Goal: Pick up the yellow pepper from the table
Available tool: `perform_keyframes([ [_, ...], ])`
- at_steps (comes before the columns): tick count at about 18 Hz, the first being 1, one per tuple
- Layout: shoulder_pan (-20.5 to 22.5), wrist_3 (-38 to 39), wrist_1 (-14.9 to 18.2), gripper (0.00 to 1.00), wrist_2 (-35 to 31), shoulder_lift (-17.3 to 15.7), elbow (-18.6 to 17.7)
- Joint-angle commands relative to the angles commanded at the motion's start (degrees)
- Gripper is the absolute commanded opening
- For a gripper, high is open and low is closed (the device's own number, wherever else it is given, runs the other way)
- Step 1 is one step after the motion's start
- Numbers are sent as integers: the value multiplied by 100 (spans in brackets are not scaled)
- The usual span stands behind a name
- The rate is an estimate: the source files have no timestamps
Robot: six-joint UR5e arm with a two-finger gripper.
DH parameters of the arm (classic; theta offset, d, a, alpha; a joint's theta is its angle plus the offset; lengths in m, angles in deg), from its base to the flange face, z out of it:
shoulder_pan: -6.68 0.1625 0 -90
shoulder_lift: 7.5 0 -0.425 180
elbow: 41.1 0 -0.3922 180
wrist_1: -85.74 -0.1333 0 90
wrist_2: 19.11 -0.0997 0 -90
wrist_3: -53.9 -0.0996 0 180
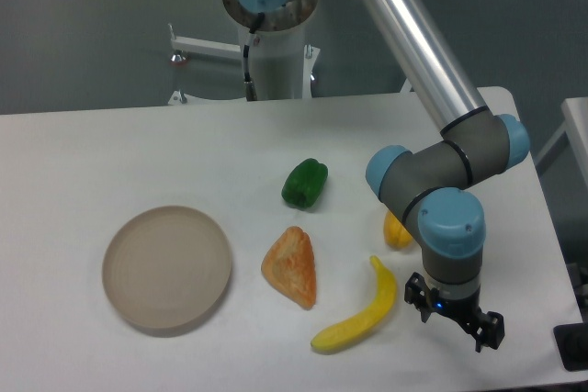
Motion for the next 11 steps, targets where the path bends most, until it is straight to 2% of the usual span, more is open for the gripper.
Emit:
perform_keyframes([
  [11,17,96,52,100,-9,-132,-26],
])
